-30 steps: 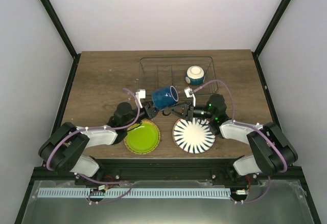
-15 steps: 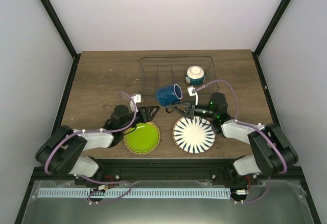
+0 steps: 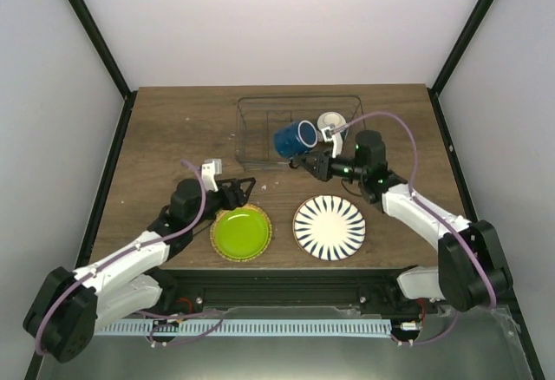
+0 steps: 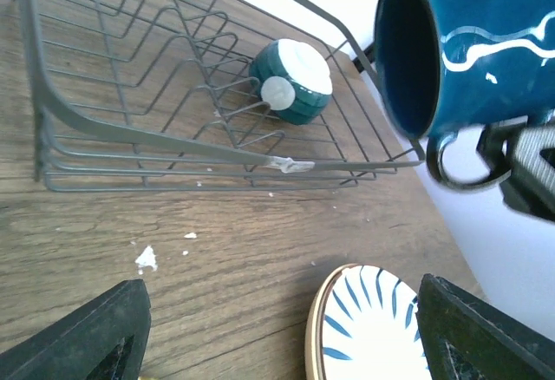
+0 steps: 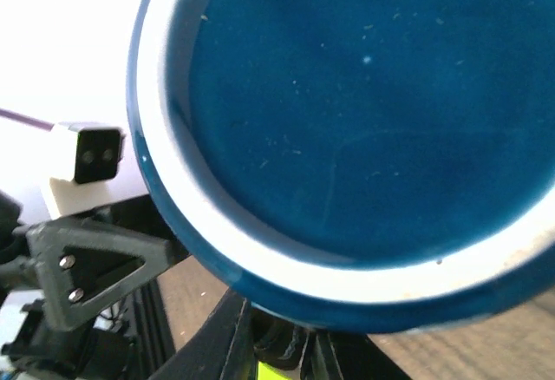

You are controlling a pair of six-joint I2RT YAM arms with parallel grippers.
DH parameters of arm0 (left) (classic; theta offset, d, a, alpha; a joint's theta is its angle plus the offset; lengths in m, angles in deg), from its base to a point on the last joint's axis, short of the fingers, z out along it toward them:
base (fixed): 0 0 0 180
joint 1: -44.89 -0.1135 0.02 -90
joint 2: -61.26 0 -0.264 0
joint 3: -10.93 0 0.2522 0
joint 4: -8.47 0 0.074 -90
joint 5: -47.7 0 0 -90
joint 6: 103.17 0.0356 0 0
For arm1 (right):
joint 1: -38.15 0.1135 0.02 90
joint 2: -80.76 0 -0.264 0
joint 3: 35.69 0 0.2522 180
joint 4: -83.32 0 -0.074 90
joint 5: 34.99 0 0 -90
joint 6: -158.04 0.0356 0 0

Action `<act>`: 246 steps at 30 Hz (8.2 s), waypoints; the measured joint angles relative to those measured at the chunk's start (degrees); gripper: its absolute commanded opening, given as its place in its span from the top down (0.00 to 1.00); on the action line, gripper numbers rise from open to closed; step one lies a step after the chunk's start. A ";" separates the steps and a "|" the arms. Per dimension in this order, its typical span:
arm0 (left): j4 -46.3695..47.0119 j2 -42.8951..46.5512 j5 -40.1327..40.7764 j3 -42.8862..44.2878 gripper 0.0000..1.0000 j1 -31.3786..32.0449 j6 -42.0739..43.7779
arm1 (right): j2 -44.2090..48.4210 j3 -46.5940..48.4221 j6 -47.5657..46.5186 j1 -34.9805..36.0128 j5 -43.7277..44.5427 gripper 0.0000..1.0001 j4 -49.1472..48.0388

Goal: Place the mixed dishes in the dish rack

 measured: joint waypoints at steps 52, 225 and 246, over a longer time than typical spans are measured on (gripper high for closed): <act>-17.05 10.58 2.62 0.81 0.12 -2.05 4.74 | -36.92 42.18 -37.38 -11.19 9.77 0.99 55.23; -38.80 12.33 -1.49 5.77 1.00 5.68 -0.20 | -5.57 -6.54 -4.15 13.16 0.83 0.66 13.38; -37.97 12.66 0.02 3.56 0.17 5.73 0.07 | -5.27 7.87 -14.45 15.47 11.58 0.99 29.33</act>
